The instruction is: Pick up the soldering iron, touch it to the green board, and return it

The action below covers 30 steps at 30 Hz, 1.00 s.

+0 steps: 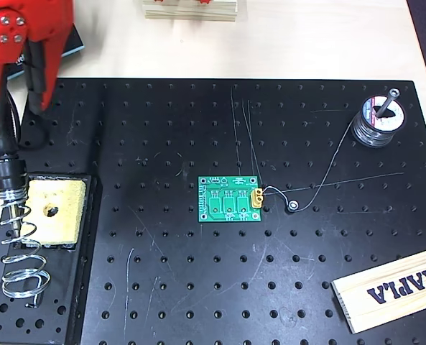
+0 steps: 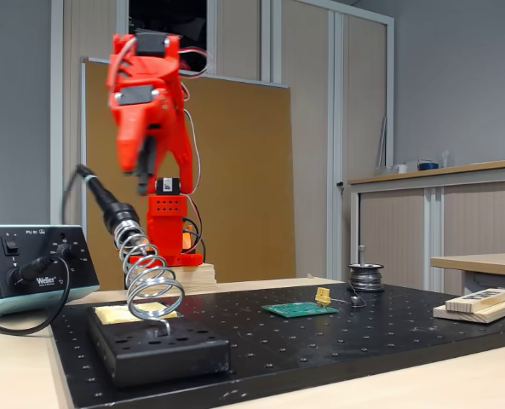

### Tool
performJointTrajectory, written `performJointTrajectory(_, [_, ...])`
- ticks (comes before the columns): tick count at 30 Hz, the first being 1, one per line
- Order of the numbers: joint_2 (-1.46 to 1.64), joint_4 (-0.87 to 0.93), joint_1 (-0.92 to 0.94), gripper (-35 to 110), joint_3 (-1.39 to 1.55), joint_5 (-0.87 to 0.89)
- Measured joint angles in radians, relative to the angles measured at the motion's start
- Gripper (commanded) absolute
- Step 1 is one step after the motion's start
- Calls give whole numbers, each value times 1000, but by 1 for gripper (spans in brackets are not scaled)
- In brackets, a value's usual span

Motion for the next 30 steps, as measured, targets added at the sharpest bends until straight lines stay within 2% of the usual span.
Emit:
performJointTrajectory(11, [2, -49, 91, 17, 67, -34])
performJointTrajectory(17, [-32, -77, 97, 0, 71, -14])
performJointTrajectory(30, [-265, -3, 95, 0, -230, 48])
